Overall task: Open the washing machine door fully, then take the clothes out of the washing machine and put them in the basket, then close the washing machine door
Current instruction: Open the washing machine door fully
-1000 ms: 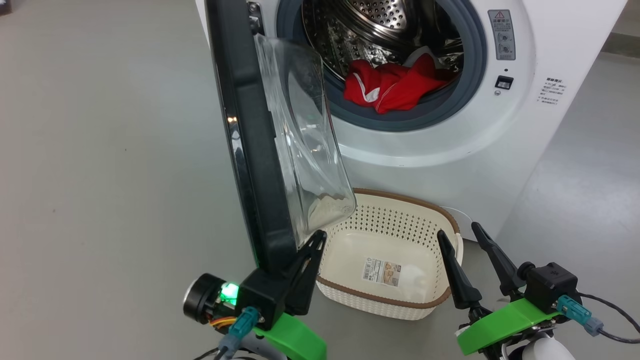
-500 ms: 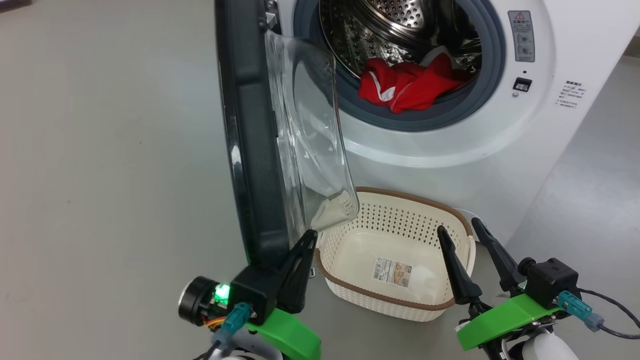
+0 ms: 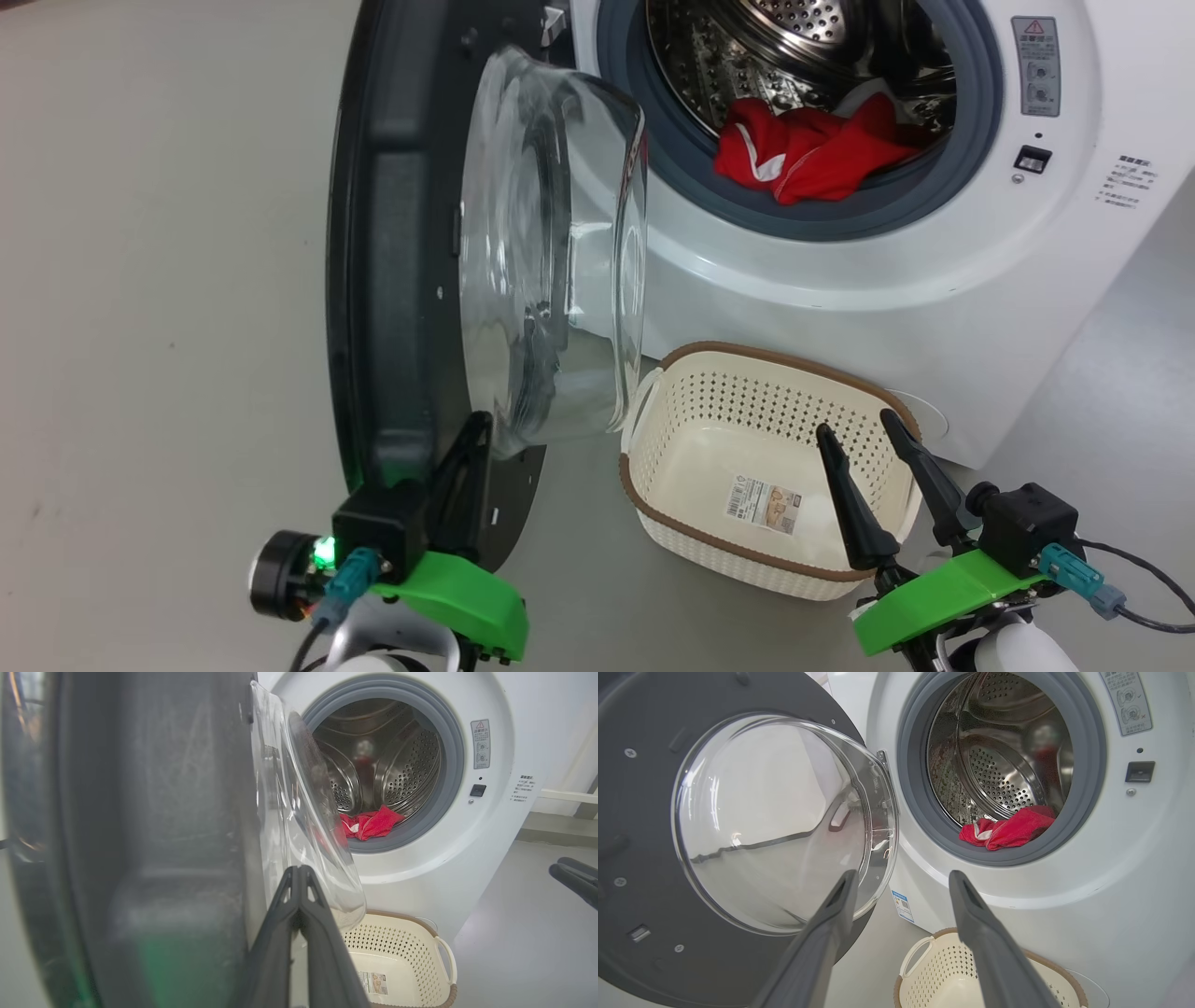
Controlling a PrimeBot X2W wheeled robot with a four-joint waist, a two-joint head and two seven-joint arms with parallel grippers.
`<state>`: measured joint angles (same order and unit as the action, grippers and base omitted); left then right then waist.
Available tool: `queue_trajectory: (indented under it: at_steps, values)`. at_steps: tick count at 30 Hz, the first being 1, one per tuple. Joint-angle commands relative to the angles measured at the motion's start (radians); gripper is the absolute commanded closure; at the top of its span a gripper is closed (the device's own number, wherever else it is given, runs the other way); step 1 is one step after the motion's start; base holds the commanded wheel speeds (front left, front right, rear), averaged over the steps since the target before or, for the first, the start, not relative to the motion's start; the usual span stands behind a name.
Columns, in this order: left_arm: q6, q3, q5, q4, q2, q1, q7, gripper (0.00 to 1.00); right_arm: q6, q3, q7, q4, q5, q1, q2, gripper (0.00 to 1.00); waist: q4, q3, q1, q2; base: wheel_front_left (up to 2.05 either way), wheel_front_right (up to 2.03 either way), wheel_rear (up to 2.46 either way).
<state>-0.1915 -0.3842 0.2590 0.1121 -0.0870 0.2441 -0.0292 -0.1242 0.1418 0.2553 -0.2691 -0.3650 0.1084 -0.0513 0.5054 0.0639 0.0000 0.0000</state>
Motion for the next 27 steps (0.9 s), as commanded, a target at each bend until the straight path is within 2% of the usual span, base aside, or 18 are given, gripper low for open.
queue_trajectory:
  at_steps: [1,13,27]
  values:
    - [-0.022,0.057,0.006,-0.020,-0.032,0.011,-0.004,1.00,-0.007,0.023,0.006,0.022,0.010,0.041,0.001,0.00,0.008,0.004,0.0000,0.0000,0.00,0.00,0.00]
    - [-0.076,0.142,0.022,-0.005,-0.084,-0.001,-0.017,1.00,-0.007,0.046,0.006,0.024,0.008,0.049,0.001,0.00,0.034,0.022,0.0000,0.0000,0.00,0.00,0.00]
    - [-0.100,0.218,0.054,0.071,-0.124,0.026,-0.066,1.00,-0.007,0.063,0.006,0.008,0.031,0.038,0.001,0.00,0.030,0.031,0.0000,0.0000,0.00,0.00,0.00]
